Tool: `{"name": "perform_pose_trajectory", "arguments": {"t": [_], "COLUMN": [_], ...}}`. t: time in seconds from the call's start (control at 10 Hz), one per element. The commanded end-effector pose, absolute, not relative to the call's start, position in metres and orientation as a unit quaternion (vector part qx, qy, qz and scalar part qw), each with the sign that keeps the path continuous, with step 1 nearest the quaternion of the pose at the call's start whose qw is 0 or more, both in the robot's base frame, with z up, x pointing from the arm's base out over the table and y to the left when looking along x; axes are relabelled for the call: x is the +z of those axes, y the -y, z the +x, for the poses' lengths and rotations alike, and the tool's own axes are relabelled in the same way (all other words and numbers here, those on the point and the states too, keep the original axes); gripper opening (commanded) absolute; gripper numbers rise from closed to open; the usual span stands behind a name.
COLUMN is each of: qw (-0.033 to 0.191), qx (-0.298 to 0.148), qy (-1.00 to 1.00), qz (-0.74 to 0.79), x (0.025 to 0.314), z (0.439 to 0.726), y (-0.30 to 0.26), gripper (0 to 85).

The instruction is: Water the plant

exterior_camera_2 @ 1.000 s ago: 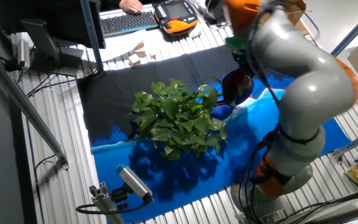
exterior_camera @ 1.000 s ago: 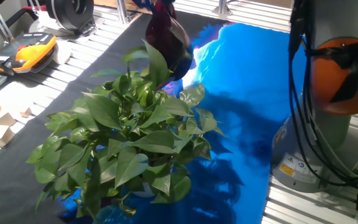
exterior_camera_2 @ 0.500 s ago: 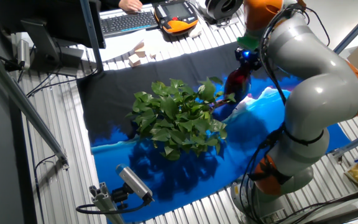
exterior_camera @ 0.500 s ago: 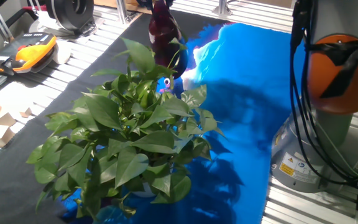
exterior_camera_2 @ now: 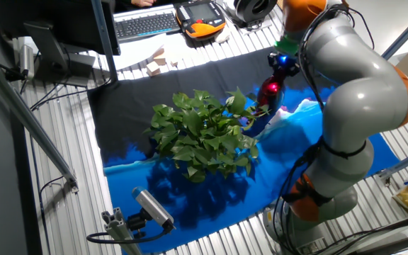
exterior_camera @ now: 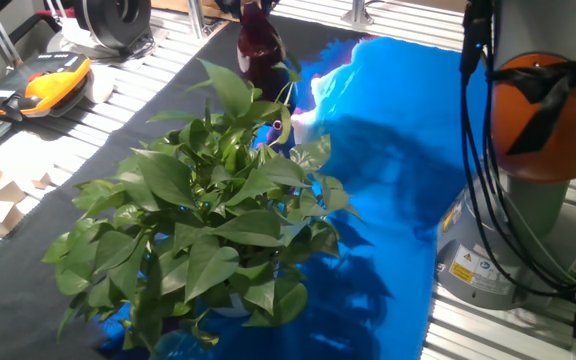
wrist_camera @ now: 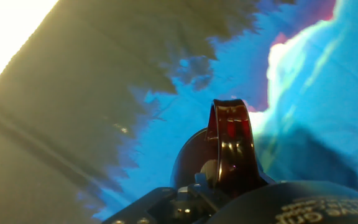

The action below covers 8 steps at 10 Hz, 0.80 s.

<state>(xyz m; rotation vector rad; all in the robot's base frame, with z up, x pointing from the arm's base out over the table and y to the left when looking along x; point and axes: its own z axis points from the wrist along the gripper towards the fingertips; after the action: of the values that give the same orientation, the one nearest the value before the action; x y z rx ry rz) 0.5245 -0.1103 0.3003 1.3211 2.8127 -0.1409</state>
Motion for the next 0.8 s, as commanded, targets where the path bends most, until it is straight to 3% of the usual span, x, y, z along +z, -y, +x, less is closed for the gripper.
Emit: {"name": "perform_pose_trajectory", "arguments": {"t": [0.0,0.4,0.7], "qw": [0.013,0.0,-0.023], "qx": [-0.036,-0.013,0.013], "qy": [-0.908,-0.929,-0.946], "qz": [0.417,0.369,0.323], "x": [0.295,0.273,0.255], "z": [0.529,0.552,0.561], "y": [0.114,0.12,0.117], "gripper": [0.0,0.0,0.0]}}
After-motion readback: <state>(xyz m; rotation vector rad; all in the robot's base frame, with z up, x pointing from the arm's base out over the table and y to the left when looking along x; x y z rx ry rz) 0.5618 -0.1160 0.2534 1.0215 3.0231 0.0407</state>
